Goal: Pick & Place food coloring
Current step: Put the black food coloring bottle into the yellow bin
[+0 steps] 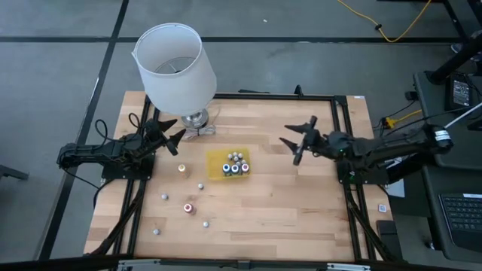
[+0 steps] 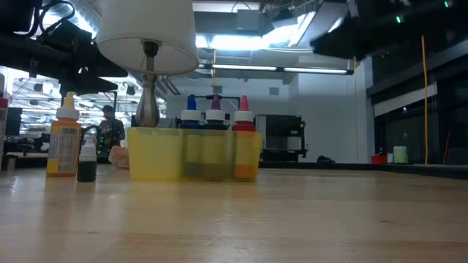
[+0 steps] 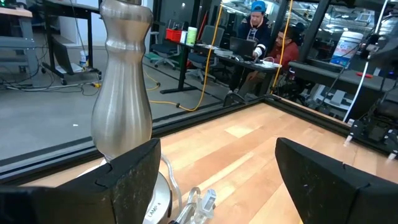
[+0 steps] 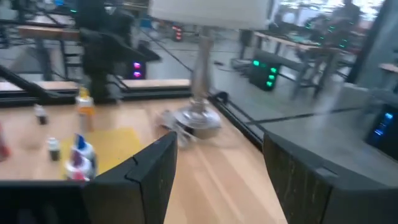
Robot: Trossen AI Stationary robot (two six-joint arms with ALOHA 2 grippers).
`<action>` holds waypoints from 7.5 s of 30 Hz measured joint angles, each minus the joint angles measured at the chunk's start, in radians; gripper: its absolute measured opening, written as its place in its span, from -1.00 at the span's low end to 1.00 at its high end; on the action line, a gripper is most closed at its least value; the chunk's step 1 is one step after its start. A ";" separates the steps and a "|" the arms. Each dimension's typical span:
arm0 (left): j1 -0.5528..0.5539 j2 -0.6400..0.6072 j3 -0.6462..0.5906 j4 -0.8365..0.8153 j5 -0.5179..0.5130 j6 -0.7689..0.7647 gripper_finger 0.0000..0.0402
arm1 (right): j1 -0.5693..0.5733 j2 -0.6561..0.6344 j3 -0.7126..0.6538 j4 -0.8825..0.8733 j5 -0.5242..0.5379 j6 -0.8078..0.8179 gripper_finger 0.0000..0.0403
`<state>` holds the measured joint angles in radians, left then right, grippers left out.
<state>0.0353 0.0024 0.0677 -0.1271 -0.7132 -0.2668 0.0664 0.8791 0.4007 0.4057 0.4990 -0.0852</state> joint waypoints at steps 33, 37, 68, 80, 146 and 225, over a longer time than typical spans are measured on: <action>0.000 0.000 0.000 0.000 0.000 0.000 0.55 | -0.303 -0.635 -0.394 -0.164 -0.003 0.049 0.17; 0.000 0.000 0.000 0.000 0.000 0.000 0.55 | -0.333 -0.693 -0.394 -0.243 -0.003 0.054 0.17; 0.000 0.000 0.000 0.000 0.000 0.000 0.55 | -0.385 -0.877 -0.394 -0.323 -0.002 -0.028 0.17; 0.000 0.000 0.000 0.000 0.000 0.000 0.55 | -0.385 -0.876 -0.394 -0.323 -0.002 -0.026 0.17; -0.172 0.889 0.768 -0.319 0.356 -0.016 0.65 | -0.385 -0.875 -0.394 -0.323 -0.003 -0.025 0.17; -0.387 1.753 1.035 -0.814 0.609 -0.425 0.65 | -0.385 -0.875 -0.394 -0.323 -0.003 -0.025 0.17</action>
<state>-0.3515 1.7550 1.1030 -0.9415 -0.1040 -0.6922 -0.3186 0.0038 0.0063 0.0822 0.4965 -0.1104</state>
